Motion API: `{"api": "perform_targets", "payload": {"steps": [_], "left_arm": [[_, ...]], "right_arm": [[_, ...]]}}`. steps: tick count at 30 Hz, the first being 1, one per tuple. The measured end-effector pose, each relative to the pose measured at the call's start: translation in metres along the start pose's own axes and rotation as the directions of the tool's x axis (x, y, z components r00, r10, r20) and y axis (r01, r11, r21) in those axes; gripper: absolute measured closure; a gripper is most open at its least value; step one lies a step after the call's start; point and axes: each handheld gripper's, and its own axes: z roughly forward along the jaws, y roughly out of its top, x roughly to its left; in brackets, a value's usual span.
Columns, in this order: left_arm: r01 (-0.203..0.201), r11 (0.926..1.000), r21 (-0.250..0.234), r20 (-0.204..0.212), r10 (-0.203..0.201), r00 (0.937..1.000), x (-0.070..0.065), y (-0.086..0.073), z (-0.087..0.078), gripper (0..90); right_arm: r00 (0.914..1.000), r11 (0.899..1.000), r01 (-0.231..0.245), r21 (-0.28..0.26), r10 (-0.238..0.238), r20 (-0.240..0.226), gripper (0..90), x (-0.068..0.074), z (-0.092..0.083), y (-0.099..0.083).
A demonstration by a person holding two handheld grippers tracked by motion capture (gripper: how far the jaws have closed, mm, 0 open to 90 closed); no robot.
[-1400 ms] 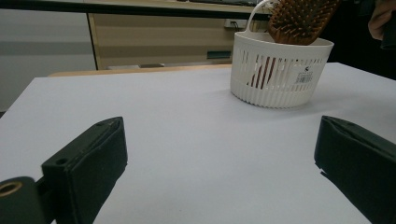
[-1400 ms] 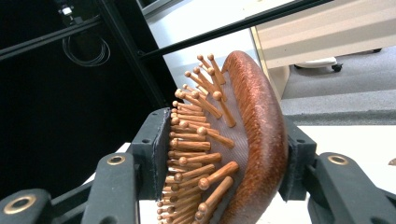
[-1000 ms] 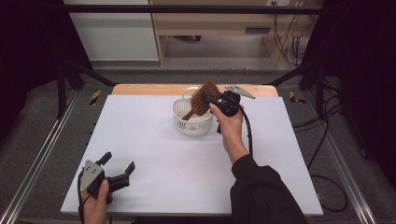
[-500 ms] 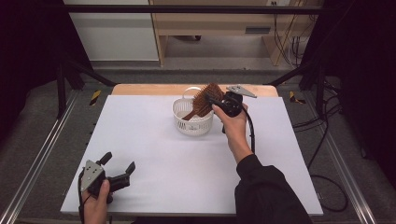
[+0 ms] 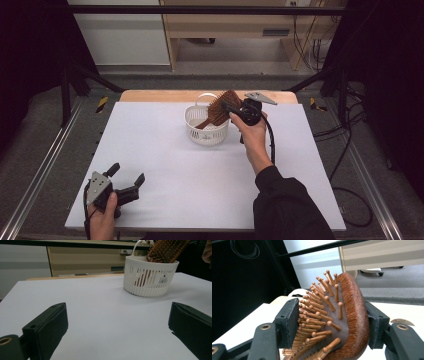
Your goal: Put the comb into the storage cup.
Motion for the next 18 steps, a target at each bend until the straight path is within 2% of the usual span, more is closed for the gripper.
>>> {"api": "perform_targets", "payload": {"steps": [14,18], "left_arm": [[-0.002,1.0000,0.001,-0.001,0.002,1.0000,0.000,0.000,0.000,2.6],[-0.002,1.0000,0.002,-0.001,0.002,1.0000,0.000,0.000,0.000,2.6]], "right_arm": [[0.9991,0.999,-0.041,0.005,0.041,-0.003,37.6,-0.010,-0.003,-0.007],[0.9993,0.999,-0.038,0.006,0.038,-0.004,37.4,-0.010,-0.003,-0.007]]}}
